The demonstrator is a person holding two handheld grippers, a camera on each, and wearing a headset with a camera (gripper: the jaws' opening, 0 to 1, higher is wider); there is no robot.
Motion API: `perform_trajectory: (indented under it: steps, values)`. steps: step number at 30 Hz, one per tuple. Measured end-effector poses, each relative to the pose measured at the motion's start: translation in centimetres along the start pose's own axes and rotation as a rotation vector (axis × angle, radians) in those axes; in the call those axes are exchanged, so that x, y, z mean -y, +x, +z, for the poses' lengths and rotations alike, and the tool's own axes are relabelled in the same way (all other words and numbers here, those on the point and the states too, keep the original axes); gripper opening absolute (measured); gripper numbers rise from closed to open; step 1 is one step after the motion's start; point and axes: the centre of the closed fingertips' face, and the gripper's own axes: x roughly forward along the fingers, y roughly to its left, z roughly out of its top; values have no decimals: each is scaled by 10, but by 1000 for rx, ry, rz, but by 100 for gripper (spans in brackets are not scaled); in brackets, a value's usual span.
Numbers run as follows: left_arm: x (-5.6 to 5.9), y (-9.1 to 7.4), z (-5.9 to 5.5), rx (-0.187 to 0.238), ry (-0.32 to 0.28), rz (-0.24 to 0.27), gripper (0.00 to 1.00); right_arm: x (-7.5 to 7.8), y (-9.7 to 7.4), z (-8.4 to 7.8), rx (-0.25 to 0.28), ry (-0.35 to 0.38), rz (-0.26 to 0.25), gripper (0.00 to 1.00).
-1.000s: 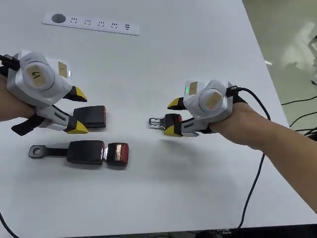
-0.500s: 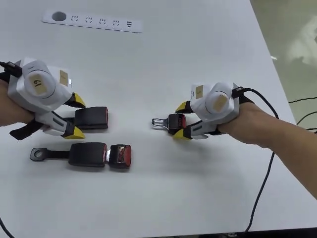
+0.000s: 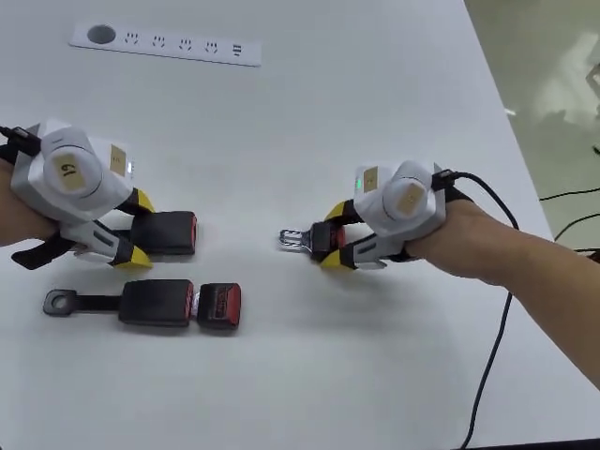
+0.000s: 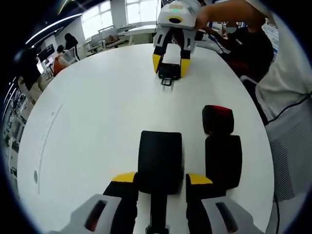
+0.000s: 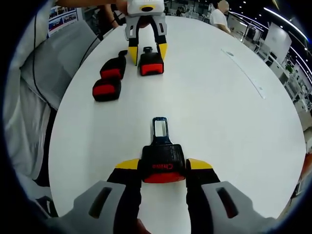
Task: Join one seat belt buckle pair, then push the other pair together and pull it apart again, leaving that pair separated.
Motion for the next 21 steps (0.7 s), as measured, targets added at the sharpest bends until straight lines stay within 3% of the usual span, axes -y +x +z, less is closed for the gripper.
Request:
perform_trajectory:
  steps: [2, 8, 10, 12, 14, 17, 21]
  values:
    - [2, -1, 2, -1, 0, -7, 33, 1, 2, -1, -1, 0, 3, 34]
    - [-2, 2, -4, -1, 5, -10, 33, 2, 2, -1, -1, 2, 4, 34]
    - [4, -2, 4, -2, 6, -10, 33, 0, 0, 0, -1, 4, 5, 34]
    - [-2, 2, -3, -4, 6, -10, 33, 0, -1, 1, 0, 4, 6, 33]
    - [3, -1, 3, -5, 10, -12, 33, 1, 0, 0, 1, 7, 8, 33]
    - [-1, 1, -3, -5, 5, -12, 33, 0, 0, 1, 1, 8, 9, 33]
    - [1, 0, 0, -7, 4, -11, 33, 0, -1, 1, 2, 11, 10, 33]
